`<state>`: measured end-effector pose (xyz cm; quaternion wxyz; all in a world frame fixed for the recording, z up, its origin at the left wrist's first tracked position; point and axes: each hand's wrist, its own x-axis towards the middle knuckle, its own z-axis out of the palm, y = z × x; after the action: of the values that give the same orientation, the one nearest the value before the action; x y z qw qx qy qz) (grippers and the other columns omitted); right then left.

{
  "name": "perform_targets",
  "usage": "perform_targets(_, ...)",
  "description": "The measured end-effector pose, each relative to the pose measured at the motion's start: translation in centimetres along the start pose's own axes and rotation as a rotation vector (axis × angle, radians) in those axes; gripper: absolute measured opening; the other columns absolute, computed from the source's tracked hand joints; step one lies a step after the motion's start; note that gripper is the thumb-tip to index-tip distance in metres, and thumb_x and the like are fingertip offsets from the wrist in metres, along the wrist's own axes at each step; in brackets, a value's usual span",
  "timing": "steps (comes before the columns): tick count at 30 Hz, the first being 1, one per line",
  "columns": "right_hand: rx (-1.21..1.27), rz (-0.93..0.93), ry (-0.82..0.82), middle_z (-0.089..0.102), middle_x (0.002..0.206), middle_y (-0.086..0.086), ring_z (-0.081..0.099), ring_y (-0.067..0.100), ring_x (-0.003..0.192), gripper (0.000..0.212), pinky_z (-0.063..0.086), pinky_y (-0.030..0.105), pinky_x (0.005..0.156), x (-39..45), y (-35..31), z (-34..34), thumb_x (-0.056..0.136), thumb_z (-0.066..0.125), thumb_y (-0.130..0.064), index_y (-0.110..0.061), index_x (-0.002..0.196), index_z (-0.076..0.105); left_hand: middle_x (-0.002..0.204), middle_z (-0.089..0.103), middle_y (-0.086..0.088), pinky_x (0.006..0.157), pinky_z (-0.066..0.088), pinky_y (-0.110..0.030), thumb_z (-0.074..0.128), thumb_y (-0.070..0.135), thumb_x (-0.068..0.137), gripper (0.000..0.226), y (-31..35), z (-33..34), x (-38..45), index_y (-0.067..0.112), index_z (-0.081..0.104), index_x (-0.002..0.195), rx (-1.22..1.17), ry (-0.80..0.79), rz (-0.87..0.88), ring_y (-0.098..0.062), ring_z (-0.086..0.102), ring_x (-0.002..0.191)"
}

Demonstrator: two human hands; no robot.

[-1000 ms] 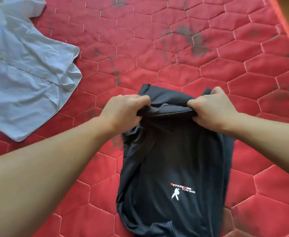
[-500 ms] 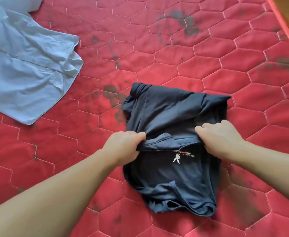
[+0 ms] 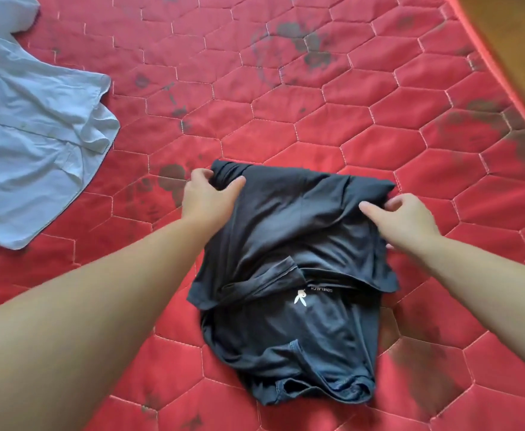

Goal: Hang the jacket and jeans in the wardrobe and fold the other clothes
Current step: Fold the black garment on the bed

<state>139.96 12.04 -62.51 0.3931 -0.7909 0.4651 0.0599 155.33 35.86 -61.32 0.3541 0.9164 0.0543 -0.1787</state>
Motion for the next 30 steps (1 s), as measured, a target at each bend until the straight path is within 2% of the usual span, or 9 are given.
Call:
perform_targets(3, 0.063, 0.071, -0.18, 0.068, 0.073, 0.008, 0.066, 0.027, 0.064, 0.044, 0.057, 0.042, 0.066, 0.2, 0.2, 0.6, 0.071, 0.078, -0.044, -0.007, 0.086, 0.062, 0.121, 0.062, -0.006, 0.094, 0.044, -0.035, 0.067, 0.058, 0.08, 0.067, 0.4, 1.2, 2.0, 0.01, 0.056, 0.125, -0.002, -0.053, -0.146, -0.027, 0.057, 0.114)
perform_targets(8, 0.159, -0.049, -0.217, 0.053, 0.049, -0.003, 0.05, 0.016, 0.043, 0.021, 0.041, 0.028, 0.048, 0.2, 1.0, 1.2, 0.082, 0.075, -0.022, -0.011, 0.073, 0.059, 0.088, 0.068, -0.003, 0.073, 0.045, -0.03, 0.064, 0.039, 0.087, 0.023, 0.4, 1.8, 3.3, 0.017, 0.068, 0.089, -0.079, -0.018, -0.083, -0.02, 0.061, 0.085)
perform_targets(10, 0.403, -0.001, -0.25, 0.051, 0.045, -0.006, 0.045, 0.011, 0.038, 0.022, 0.037, 0.021, 0.042, 0.0, 1.6, 0.9, 0.09, 0.068, -0.017, -0.011, 0.07, 0.058, 0.095, 0.07, -0.002, 0.083, 0.051, -0.033, 0.064, 0.04, 0.086, 0.02, 0.2, 1.5, 4.4, 0.019, 0.066, 0.084, -0.282, 0.016, -0.165, -0.019, 0.062, 0.089)
perform_targets(13, 0.307, 0.033, -0.407, 0.058, 0.054, 0.002, 0.049, 0.008, 0.038, 0.026, 0.039, 0.016, 0.04, -0.1, 2.7, 0.2, 0.096, 0.058, -0.015, -0.007, 0.072, 0.059, 0.102, 0.071, -0.003, 0.093, 0.054, -0.044, 0.062, 0.047, 0.074, 0.027, -1.4, 1.1, 6.4, 0.021, 0.066, 0.078, -0.404, 0.009, -0.322, -0.024, 0.066, 0.098)
perform_targets(15, 0.136, 0.03, -0.435, 0.062, 0.063, 0.004, 0.055, 0.011, 0.044, 0.028, 0.044, 0.021, 0.046, 0.2, 3.1, 0.0, 0.098, 0.055, -0.019, -0.009, 0.073, 0.06, 0.106, 0.071, -0.006, 0.093, 0.054, -0.045, 0.062, 0.047, 0.075, 0.029, -2.2, 1.1, 7.3, 0.019, 0.066, 0.081, -0.374, -0.047, -0.363, -0.026, 0.066, 0.098)
perform_targets(19, -0.143, -0.26, 0.087, 0.066, 0.071, -0.003, 0.059, 0.02, 0.072, 0.03, 0.041, 0.031, 0.068, 0.8, 1.4, -0.1, 0.09, 0.061, -0.04, -0.013, 0.076, 0.067, 0.094, 0.071, -0.003, 0.078, 0.059, -0.039, 0.064, 0.049, 0.084, 0.038, -1.4, 0.6, 7.3, 0.014, 0.066, 0.097, -0.418, -0.127, -0.421, -0.022, 0.069, 0.085)
perform_targets(23, 0.074, -0.019, -0.189, 0.064, 0.063, 0.011, 0.064, 0.016, 0.05, 0.073, 0.053, 0.036, 0.06, 1.7, -1.8, 1.2, 0.072, 0.055, -0.076, -0.003, 0.071, 0.06, 0.094, 0.074, -0.001, 0.058, 0.057, -0.026, 0.056, 0.039, 0.092, 0.031, -0.6, 0.1, 6.9, 0.017, 0.07, 0.109, -0.534, -0.417, -0.429, -0.017, 0.072, 0.078)
perform_targets(27, 0.321, 0.029, -0.251, 0.056, 0.048, -0.01, 0.047, 0.001, 0.034, 0.022, 0.034, 0.013, 0.035, 2.9, -3.3, 2.6, 0.089, 0.067, -0.032, -0.01, 0.087, 0.069, 0.077, 0.063, 0.002, 0.063, 0.048, -0.029, 0.055, 0.055, 0.081, 0.035, 0.0, -0.2, 7.5, 0.023, 0.068, 0.087, -0.404, -0.267, -0.343, -0.022, 0.059, 0.066)
perform_targets(30, 0.704, 0.031, -0.162, 0.07, 0.08, 0.0, 0.065, 0.007, 0.068, 0.012, 0.051, 0.021, 0.064, 4.2, -4.3, 3.0, 0.094, 0.059, -0.013, -0.012, 0.091, 0.07, 0.076, 0.061, 0.003, 0.063, 0.049, -0.031, 0.061, 0.071, 0.07, 0.053, -0.2, 0.5, 7.4, 0.02, 0.065, 0.084, -0.127, -0.16, -0.134, -0.018, 0.057, 0.068)
